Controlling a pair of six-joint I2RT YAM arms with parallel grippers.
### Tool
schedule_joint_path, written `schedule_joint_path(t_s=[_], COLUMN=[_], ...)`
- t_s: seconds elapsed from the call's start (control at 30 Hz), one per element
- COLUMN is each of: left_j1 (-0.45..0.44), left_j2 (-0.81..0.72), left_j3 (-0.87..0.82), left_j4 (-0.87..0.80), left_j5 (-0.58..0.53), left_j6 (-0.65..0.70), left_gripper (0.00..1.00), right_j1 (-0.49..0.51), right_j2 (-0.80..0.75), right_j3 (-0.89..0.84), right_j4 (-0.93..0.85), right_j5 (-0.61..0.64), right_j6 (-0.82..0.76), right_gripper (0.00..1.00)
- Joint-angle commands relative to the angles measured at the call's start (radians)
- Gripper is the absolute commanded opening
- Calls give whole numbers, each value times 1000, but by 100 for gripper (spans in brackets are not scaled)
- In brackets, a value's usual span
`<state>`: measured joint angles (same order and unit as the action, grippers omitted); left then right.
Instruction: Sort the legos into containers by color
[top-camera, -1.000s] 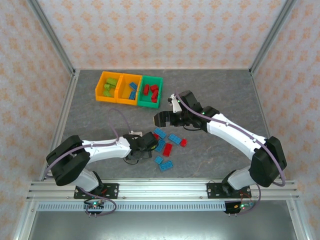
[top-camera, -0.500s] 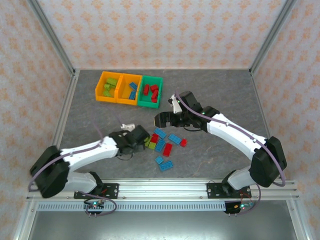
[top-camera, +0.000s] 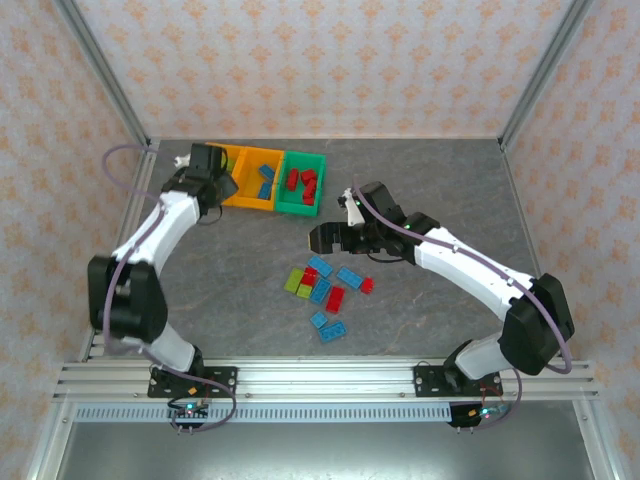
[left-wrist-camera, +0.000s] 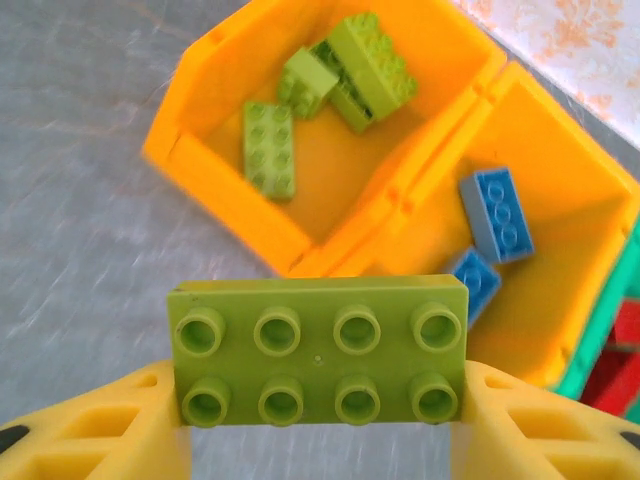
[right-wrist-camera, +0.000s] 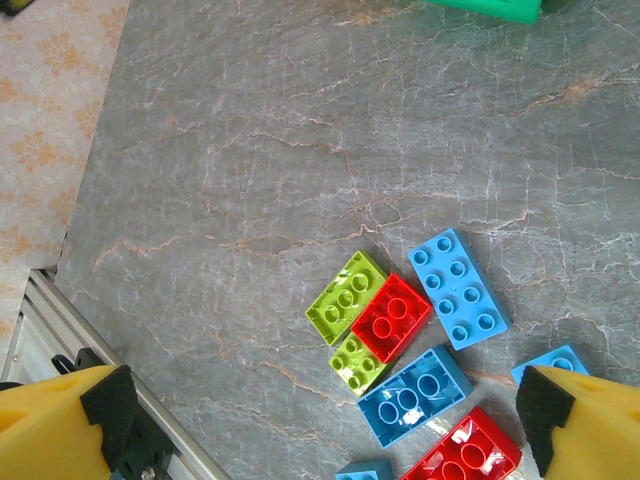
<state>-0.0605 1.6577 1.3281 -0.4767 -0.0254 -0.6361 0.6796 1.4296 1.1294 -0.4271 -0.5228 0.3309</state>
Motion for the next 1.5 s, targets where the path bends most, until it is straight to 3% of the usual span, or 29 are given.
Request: schedule_joint_path(t_s=[0.0, 0.07, 0.23, 0.47, 0.57, 0.77, 0.9, 0.97, 1.13, 1.27, 1.47], left_j1=[45, 55, 57, 28, -64, -378, -440, -440, -440, -438, -438], left_j2=[151, 233, 283, 19, -177, -488, -613, -644, -670, -648, -657], left_j3=[159, 256, 378, 241, 143, 25, -40, -83, -193, -183, -229], left_j4=[4, -22, -95, -142, -183, -332, -432, -463, -392, -423, -425], left_j5=[95, 98, 69, 88, 86, 92, 336, 391, 418, 395, 343], left_j6=[40, 51, 86, 85, 128, 331, 539, 628, 667, 700, 690], left_gripper=[58, 61, 83, 85, 84, 84, 89, 92, 93, 95, 96], right_j1=[-5, -5, -5, -4, -5, -5, -3, -3, -3, -2, -3], right_j2=[-41, -46, -57, -67, -51, -28, -37, -36, -30, -15, 30], right_j3=[6, 4, -17, -68, -85, -171, -256, -291, -367, -392, -404], right_j4=[-6, -12, -22, -72, -130, -181, -149, -137, -51, 14, 32], right_j5=[25, 33, 55, 260, 381, 494, 427, 429, 360, 307, 339], right_j6=[16, 16, 22, 31, 51, 179, 298, 338, 420, 449, 462], right_gripper=[99, 99, 99, 99, 99, 98, 84, 77, 62, 61, 51])
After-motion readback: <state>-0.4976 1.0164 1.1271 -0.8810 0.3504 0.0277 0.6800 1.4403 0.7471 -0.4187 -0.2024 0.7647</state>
